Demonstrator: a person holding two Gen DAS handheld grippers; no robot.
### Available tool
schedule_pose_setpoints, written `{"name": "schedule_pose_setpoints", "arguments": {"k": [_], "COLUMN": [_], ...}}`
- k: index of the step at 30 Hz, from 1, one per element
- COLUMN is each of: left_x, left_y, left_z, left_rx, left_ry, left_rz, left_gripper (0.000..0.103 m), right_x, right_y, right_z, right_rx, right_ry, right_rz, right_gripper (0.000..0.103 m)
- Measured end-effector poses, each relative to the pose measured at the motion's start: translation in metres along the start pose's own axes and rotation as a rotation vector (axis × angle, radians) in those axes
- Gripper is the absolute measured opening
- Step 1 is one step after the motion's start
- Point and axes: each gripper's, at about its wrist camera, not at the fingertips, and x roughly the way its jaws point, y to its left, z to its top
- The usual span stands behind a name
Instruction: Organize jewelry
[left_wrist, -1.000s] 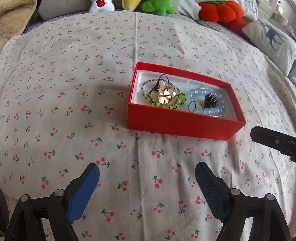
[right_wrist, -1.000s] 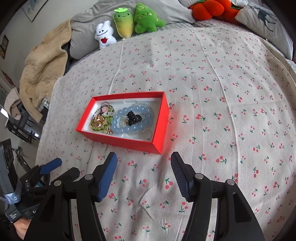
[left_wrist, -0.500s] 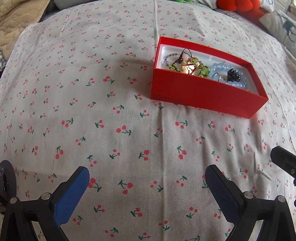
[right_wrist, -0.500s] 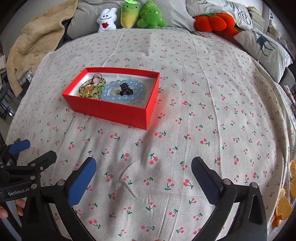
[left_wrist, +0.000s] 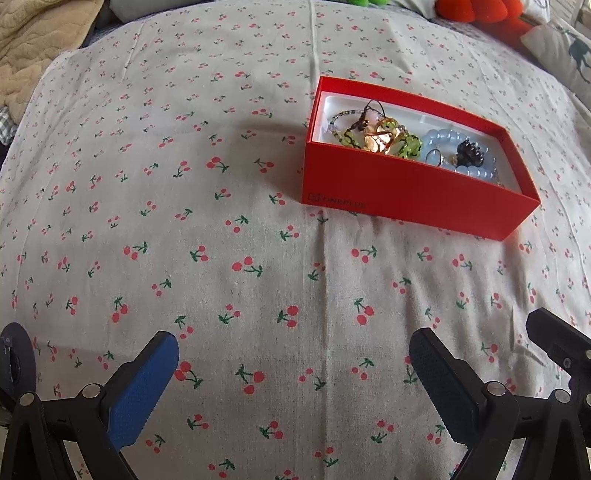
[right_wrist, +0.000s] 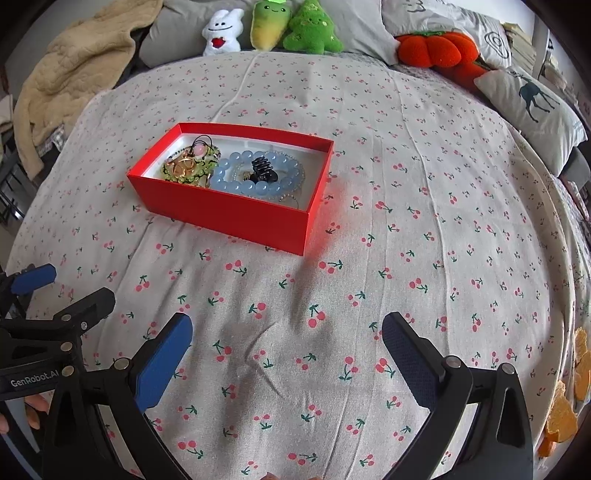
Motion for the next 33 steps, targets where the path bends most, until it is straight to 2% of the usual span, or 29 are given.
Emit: {"name": "schedule_pose_setpoints", "arguments": {"k": [33], "left_x": [0.0048], "left_y": [-0.0015], "left_z": [-0.0034], "left_rx": [0.029], "left_ry": [0.017], "left_rz": [0.011], "left_gripper": [0.102], "right_x": [0.0078], "right_y": [-0.0021], "right_z": [-0.0028], "right_rx": [0.017], "right_ry": [0.033], "right_rz": [-0.011], "right_gripper": [0.103]}}
